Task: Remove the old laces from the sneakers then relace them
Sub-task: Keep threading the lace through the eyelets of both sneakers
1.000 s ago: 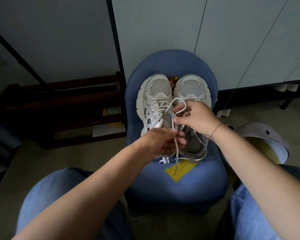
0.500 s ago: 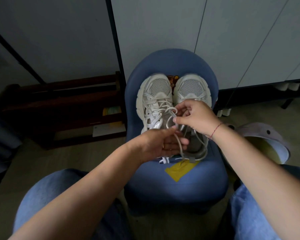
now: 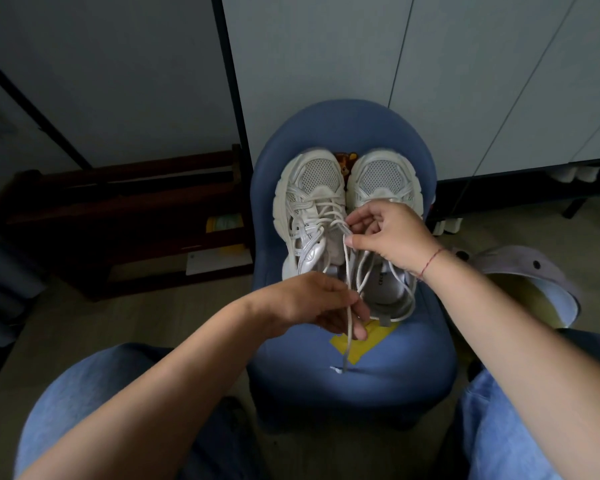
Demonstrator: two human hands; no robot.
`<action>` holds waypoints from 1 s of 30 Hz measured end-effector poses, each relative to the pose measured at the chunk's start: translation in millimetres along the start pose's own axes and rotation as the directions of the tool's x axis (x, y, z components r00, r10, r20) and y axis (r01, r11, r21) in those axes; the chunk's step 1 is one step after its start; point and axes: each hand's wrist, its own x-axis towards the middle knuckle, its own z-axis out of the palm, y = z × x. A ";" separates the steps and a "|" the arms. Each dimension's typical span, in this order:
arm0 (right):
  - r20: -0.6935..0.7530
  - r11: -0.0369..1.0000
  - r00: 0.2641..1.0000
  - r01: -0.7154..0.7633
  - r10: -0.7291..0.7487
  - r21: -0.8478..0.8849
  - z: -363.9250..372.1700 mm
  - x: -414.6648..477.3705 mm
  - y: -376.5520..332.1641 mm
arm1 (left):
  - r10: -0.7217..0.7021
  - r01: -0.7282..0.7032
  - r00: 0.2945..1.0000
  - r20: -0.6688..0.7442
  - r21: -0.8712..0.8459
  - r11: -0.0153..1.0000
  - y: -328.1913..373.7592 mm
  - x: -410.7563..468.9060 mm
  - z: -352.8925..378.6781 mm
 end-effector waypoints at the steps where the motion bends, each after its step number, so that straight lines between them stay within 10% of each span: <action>1: -0.007 1.000 1.000 0.002 -0.002 0.002 0.3 -1.0 -0.3 | 0.006 -0.006 0.999 -0.038 -0.006 1.000 0.9 -2.2 -1.3; 7: -0.073 0.994 0.997 0.000 0.008 0.108 5.3 -25.8 -19.3 | 0.147 -0.144 0.926 -0.347 0.036 0.989 13.7 -18.2 -22.3; 13: 0.380 0.684 0.876 -0.473 0.298 0.555 19.7 -52.1 -41.7 | 0.198 -0.188 0.937 -0.288 0.062 0.980 8.7 -17.6 -23.6; 22: 0.261 0.552 0.889 -0.441 0.376 0.708 29.2 -47.1 -45.9 | 0.194 -0.163 0.942 -0.276 0.130 0.978 7.6 -13.3 -20.5; 26: 0.207 0.254 0.871 -0.345 0.445 0.903 14.0 -31.0 -42.1 | 0.211 -0.190 0.918 -0.336 0.097 0.977 10.1 -13.5 -23.5; 30: 0.308 0.424 0.878 -0.452 0.365 0.785 20.0 -41.0 -43.4 | 0.207 -0.196 0.906 -0.369 0.068 0.978 10.1 -10.0 -21.6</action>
